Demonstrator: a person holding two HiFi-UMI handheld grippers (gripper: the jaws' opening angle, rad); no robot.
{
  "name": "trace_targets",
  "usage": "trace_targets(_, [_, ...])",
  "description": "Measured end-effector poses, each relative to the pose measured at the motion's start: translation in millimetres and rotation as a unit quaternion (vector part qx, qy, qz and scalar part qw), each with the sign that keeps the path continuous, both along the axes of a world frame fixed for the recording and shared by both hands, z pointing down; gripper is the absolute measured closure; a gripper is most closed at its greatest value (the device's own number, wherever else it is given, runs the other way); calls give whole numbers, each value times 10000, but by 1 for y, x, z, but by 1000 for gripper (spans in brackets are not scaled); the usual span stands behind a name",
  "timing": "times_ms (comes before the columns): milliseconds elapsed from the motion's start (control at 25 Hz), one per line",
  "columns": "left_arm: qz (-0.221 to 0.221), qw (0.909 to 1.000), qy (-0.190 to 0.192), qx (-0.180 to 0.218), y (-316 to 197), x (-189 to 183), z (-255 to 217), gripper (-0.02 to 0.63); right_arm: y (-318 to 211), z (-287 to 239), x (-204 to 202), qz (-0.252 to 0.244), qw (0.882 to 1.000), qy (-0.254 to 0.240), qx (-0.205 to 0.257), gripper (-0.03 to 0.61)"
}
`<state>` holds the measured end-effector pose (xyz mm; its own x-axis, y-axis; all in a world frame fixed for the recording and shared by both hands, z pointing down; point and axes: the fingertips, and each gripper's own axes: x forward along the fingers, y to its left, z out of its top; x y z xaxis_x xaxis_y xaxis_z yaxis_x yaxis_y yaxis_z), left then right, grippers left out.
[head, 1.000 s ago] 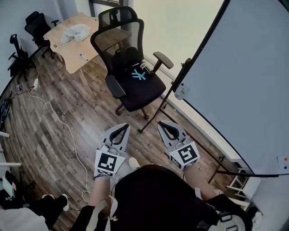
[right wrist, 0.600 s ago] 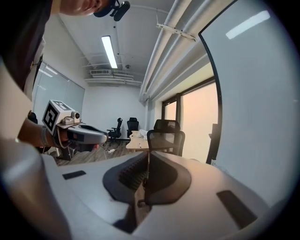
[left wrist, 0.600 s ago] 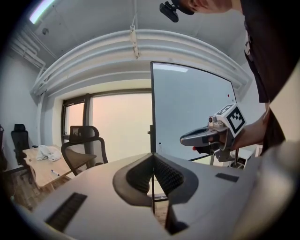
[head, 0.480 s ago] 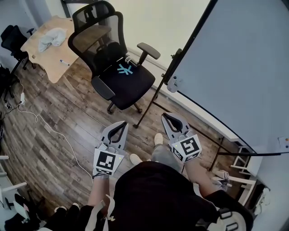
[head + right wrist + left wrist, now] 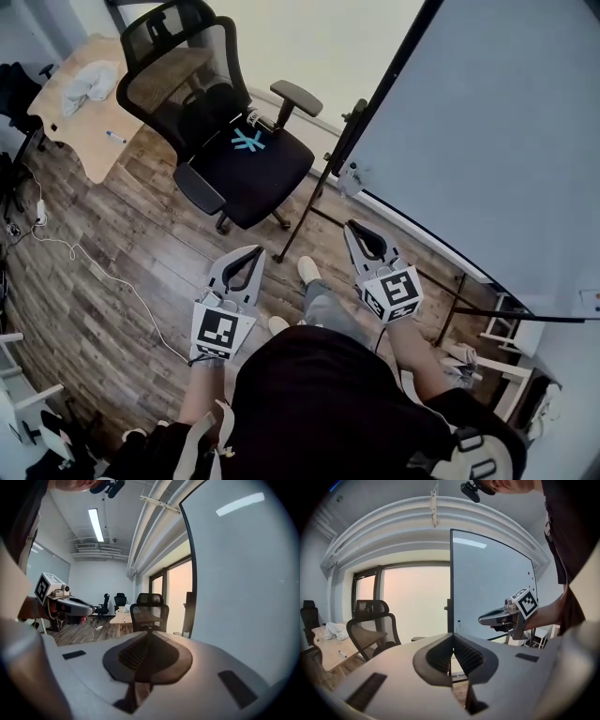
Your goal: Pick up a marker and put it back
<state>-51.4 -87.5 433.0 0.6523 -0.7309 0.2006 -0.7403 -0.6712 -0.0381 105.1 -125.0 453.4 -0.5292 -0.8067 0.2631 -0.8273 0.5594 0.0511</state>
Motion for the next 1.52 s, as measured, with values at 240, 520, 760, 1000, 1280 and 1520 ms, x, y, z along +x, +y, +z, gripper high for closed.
trace_targets(240, [46, 9999, -137, 1, -41, 22, 0, 606, -42, 14, 23, 55, 9998, 57, -162, 560])
trace_targets(520, [-28, 9994, -309, -120, -77, 36, 4, 606, -86, 35, 47, 138, 9993, 80, -343, 558])
trace_targets(760, [-165, 9990, -360, -201, -94, 42, 8, 605, -110, 52, 57, 135, 9987, 116, -472, 512])
trace_targets(1000, [-263, 9985, -430, -231, -105, 45, 12, 606, -127, 60, 54, -34, 9984, 226, -526, 466])
trace_targets(1280, [-492, 9973, -396, -374, -114, 47, 13, 606, -139, 66, 50, -285, 9974, 383, -533, 454])
trace_targets(1520, [-684, 9962, -421, -346, -120, 44, 15, 606, -149, 69, 44, -462, 9963, 519, -511, 457])
